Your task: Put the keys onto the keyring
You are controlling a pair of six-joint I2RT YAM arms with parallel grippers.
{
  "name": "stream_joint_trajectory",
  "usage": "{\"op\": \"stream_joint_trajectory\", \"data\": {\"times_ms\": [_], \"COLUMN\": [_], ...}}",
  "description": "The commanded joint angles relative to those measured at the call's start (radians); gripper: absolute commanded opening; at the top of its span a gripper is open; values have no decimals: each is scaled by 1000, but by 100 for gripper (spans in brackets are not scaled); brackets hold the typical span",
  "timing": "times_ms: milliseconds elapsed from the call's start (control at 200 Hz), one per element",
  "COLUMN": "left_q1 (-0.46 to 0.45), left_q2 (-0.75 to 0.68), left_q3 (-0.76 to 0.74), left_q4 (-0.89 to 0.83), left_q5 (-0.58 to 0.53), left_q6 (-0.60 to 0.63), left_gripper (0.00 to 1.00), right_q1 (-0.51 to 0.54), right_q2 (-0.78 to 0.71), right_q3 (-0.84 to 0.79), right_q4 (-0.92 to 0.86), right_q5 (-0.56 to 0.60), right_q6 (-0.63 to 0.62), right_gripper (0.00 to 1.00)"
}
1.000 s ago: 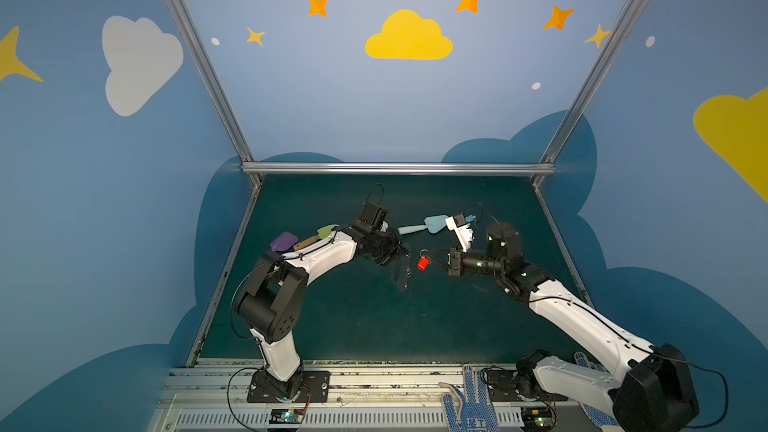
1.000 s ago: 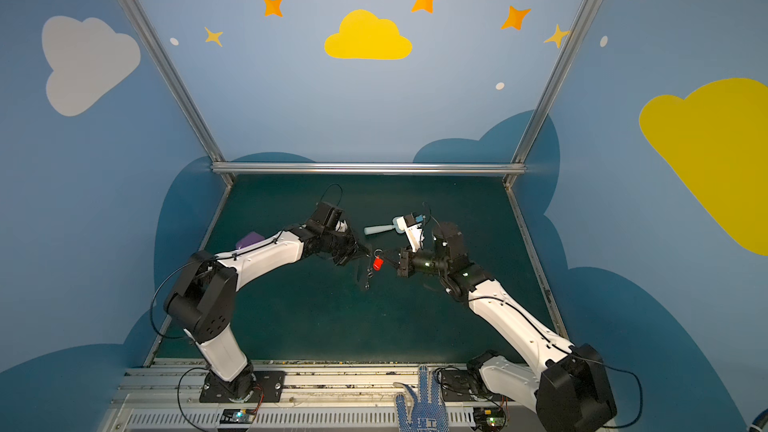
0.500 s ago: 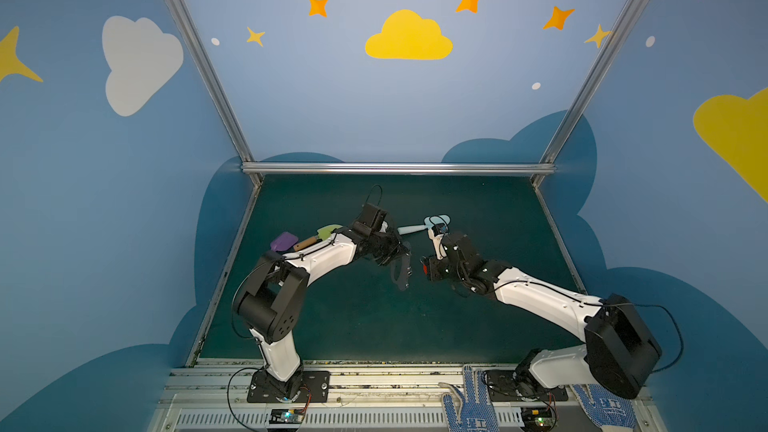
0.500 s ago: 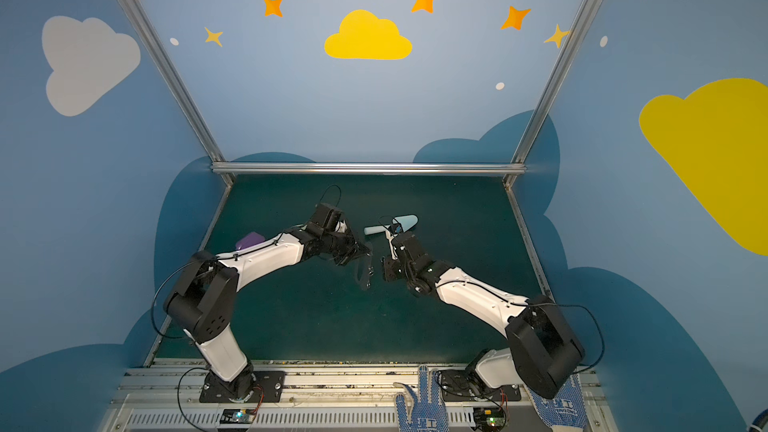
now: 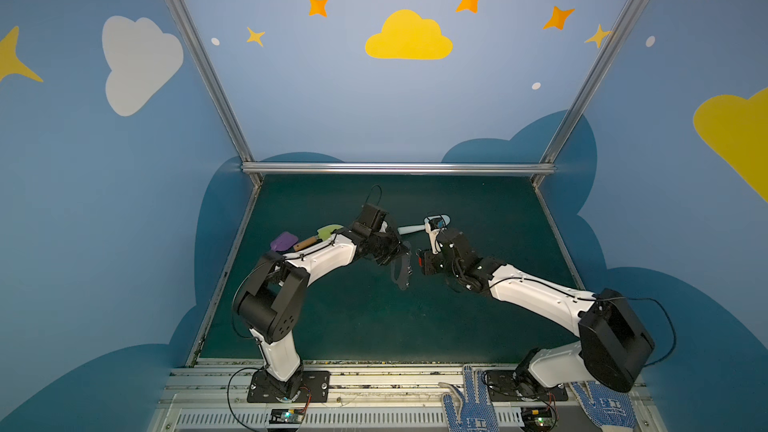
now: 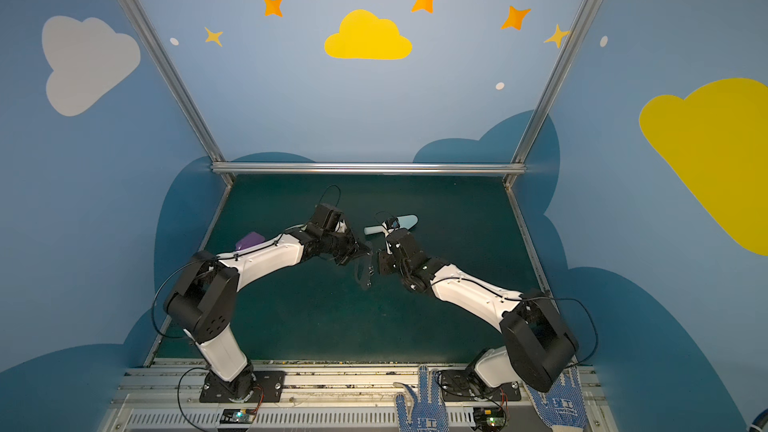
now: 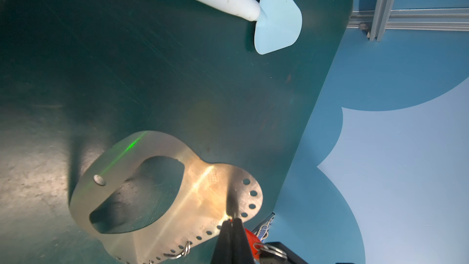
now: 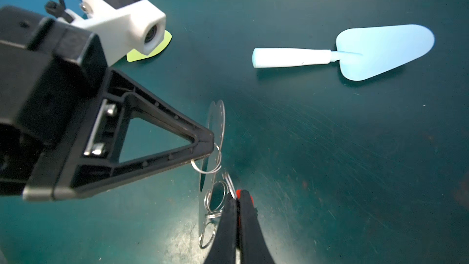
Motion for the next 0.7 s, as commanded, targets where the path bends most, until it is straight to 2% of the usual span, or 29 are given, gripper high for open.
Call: {"op": "stream_joint_trajectory", "data": {"times_ms": [0, 421, 696], "left_q1": [3, 3, 3], "left_q2": [-36, -40, -68], "left_q3": [-9, -18, -34], "left_q4": [16, 24, 23], "left_q5": [-9, -13, -48], "left_q6": [-1, -12, -19], "left_gripper": [4, 4, 4], "right_q1": [10, 33, 49], "right_q2": [19, 64, 99], "right_q3": [34, 76, 139], "right_q4": [24, 9, -113], "right_q5": [-11, 6, 95], "right_q6": [9, 15, 37], "right_gripper": [0, 0, 0]}}
